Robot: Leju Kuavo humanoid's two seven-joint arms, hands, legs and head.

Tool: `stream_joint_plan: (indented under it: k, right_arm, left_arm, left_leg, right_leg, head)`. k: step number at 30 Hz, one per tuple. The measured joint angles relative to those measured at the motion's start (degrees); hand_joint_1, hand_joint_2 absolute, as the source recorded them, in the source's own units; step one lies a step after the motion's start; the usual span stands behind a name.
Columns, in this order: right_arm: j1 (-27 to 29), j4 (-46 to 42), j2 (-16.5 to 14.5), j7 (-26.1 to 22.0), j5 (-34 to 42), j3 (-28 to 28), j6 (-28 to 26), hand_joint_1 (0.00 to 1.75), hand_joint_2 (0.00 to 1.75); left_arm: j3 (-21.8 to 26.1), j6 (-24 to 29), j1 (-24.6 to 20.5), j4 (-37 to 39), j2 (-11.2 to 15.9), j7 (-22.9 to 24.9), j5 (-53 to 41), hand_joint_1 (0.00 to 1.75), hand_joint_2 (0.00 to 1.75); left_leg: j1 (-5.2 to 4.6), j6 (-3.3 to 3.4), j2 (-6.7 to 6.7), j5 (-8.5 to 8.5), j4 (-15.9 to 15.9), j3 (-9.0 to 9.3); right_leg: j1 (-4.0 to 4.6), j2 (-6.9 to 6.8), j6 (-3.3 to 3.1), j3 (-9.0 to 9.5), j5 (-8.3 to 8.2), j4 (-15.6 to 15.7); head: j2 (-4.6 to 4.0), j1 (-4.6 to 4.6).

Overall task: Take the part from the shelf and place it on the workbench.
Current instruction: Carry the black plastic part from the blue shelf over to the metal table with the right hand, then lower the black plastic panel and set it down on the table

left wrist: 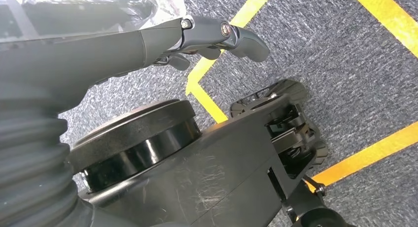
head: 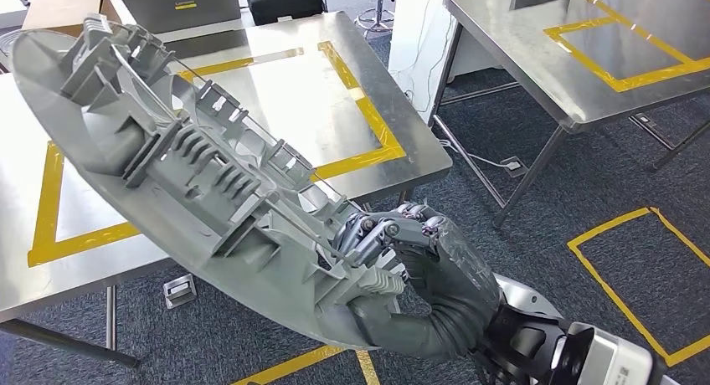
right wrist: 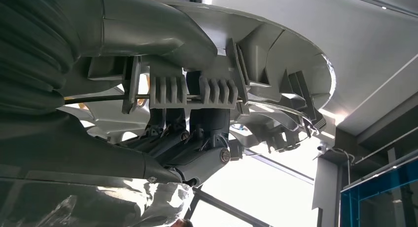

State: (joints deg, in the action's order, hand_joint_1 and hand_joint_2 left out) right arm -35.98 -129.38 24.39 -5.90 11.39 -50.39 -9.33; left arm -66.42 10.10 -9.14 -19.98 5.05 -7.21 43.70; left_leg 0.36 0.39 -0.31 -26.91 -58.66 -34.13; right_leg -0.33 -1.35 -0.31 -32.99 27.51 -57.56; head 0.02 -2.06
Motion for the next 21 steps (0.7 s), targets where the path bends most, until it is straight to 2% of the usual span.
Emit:
stream_joint_plan:
  k: [2, 3, 4, 6, 7, 8, 9, 10, 11, 12, 13, 14, 16, 18, 19, 21]
  right_arm:
    - [0.0, 0.0, 0.0, 0.0, 0.0, 0.2, 0.0, 1.75, 1.75]
    - [-0.1, 0.0, 0.0, 0.0, 0.0, 0.3, 0.0, 1.75, 1.75]
    - [-0.1, 0.0, 0.0, 0.0, 0.0, 0.4, 0.0, 1.75, 1.75]
    - [0.0, 0.0, 0.1, 0.0, 0.0, 0.5, 0.0, 1.75, 1.75]
    - [0.1, 0.0, 0.1, 0.0, 0.0, 0.5, 0.0, 1.75, 1.75]
    - [0.2, 0.0, 0.1, 0.0, 0.0, 0.5, 0.0, 1.75, 1.75]
    - [0.2, 0.0, 0.1, 0.0, 0.0, 0.5, 0.0, 1.75, 1.75]
    - [0.2, 0.0, 0.1, 0.0, 0.0, 0.5, 0.0, 1.75, 1.75]
    - [0.2, 0.0, 0.1, 0.0, 0.0, 0.5, 0.0, 1.75, 1.75]
    - [0.3, 0.0, 0.1, 0.0, 0.0, 0.5, 0.0, 1.75, 1.75]
    - [0.3, 0.0, 0.1, 0.0, 0.0, 0.6, 0.0, 1.75, 1.75]
    - [0.3, 0.0, 0.1, 0.0, 0.0, 0.6, 0.1, 1.75, 1.75]
    - [0.4, 0.0, 0.1, 0.0, 0.0, 0.6, 0.1, 1.75, 1.75]
    - [0.4, 0.0, 0.1, 0.0, 0.0, 0.7, 0.1, 1.75, 1.75]
    - [0.4, 0.0, 0.1, 0.0, 0.0, 0.7, 0.1, 1.75, 1.75]
    - [0.4, 0.0, 0.1, 0.0, 0.0, 0.7, 0.1, 1.75, 1.75]
  left_arm:
    - [0.0, 0.0, 0.0, 0.0, 0.0, 0.0, 0.0, 0.00, 1.75]
    - [0.0, 0.0, -0.1, 0.0, 0.0, 0.0, 0.0, 0.00, 1.75]
    - [0.0, -0.1, -0.1, 0.0, 0.0, 0.1, 0.0, 0.00, 1.75]
    - [0.0, -0.2, -0.1, -0.1, 0.0, 0.2, 0.0, 0.00, 1.75]
    - [0.0, -0.3, -0.1, -0.1, 0.0, 0.3, 0.0, 0.00, 1.75]
    - [-0.1, -0.3, -0.1, -0.1, 0.0, 0.3, 0.0, 0.00, 1.75]
    - [-0.1, -0.3, 0.0, -0.1, 0.0, 0.4, 0.0, 0.00, 1.75]
    - [-0.1, -0.4, 0.0, -0.1, 0.0, 0.4, 0.0, 0.00, 1.75]
    - [-0.1, -0.4, 0.0, -0.1, 0.0, 0.4, -0.1, 0.00, 1.75]
    - [-0.1, -0.4, -0.1, -0.1, 0.0, 0.4, -0.1, 0.00, 1.75]
    - [-0.1, -0.4, -0.1, -0.1, 0.0, 0.4, -0.1, 0.00, 1.75]
    - [-0.1, -0.4, -0.1, -0.1, 0.1, 0.5, -0.2, 0.00, 1.75]
    - [-0.2, -0.4, -0.1, -0.1, 0.1, 0.5, -0.2, 0.00, 1.75]
    - [-0.2, -0.4, -0.1, -0.1, 0.1, 0.6, -0.2, 0.00, 1.75]
    - [-0.2, -0.4, -0.2, -0.1, 0.1, 0.6, -0.2, 0.00, 1.75]
    - [-0.2, -0.4, -0.2, -0.1, 0.1, 0.7, -0.2, 0.00, 1.75]
  left_leg:
    - [0.04, 0.59, -0.01, 0.43, 1.1, 0.70]
    - [0.18, 0.92, 0.00, 0.78, 2.0, 1.23]
    - [0.36, 1.06, 0.01, 1.12, 2.8, 1.71]
    - [0.56, 1.15, 0.02, 1.24, 3.2, 2.02]
    - [0.59, 1.06, 0.00, 1.14, 3.2, 2.03]
    - [0.64, 0.90, -0.03, 0.99, 3.1, 2.06]
    - [0.77, 0.62, -0.09, 0.78, 2.9, 2.11]
    - [0.98, 0.25, -0.17, 0.50, 2.6, 2.17]
    - [1.23, -0.24, -0.26, 0.09, 2.1, 2.20]
    - [1.37, -0.79, -0.36, -0.35, 1.6, 2.10]
    - [1.42, -1.31, -0.44, -0.72, 1.1, 1.97]
    - [1.41, -1.76, -0.51, -0.97, 0.8, 1.88]
    - [1.43, -2.44, -0.59, -1.13, 0.9, 2.02]
    - [1.58, -2.96, -0.44, -1.86, 0.2, 1.88]
    - [1.60, -3.07, -0.35, -2.86, -1.6, 1.13]
    - [1.50, -2.99, -0.22, -5.75, -8.6, -2.25]
  right_leg:
    - [-0.06, 0.05, 0.46, 0.37, -0.08, 0.5]
    - [-0.11, 0.27, 0.65, 0.20, 0.46, -0.1]
    - [-0.15, 0.55, 0.76, -0.59, 1.58, -2.0]
    - [-0.46, 1.03, 0.97, -4.08, 4.85, -8.9]
    - [-0.66, 1.07, 1.17, -5.98, 5.95, -12.3]
    - [-0.88, 1.06, 1.40, -7.20, 6.03, -14.1]
    - [-1.12, 1.05, 1.64, -7.42, 5.00, -13.9]
    - [-1.36, 1.04, 1.91, -6.58, 3.04, -11.5]
    - [-1.63, 1.05, 2.22, -5.05, 0.95, -7.9]
    - [-1.72, 1.24, 2.41, -3.56, -0.41, -4.6]
    - [-1.75, 1.44, 2.18, -2.55, -1.09, -2.4]
    - [-1.67, 1.63, 1.74, -2.10, -1.01, -1.4]
    - [-1.46, 1.79, 0.34, -2.13, -0.50, -1.6]
    - [-1.44, 1.64, -0.64, -1.81, -0.21, -1.6]
    - [-1.42, 1.53, -1.09, -1.53, -0.07, -1.5]
    - [-1.15, 1.33, -1.80, -0.96, 0.36, -1.5]
  head:
    - [0.00, 0.00]
    - [0.00, -0.08]
    - [0.00, -0.22]
    - [0.00, -0.61]
    - [0.00, -0.73]
    - [0.00, -0.81]
    - [0.00, -0.81]
    - [0.00, -0.82]
    - [0.00, -0.89]
    - [0.00, -1.10]
    - [0.00, -1.32]
    - [0.00, -1.39]
    - [0.00, -1.18]
    - [0.00, -0.71]
    - [0.00, -0.46]
    - [0.00, 0.12]
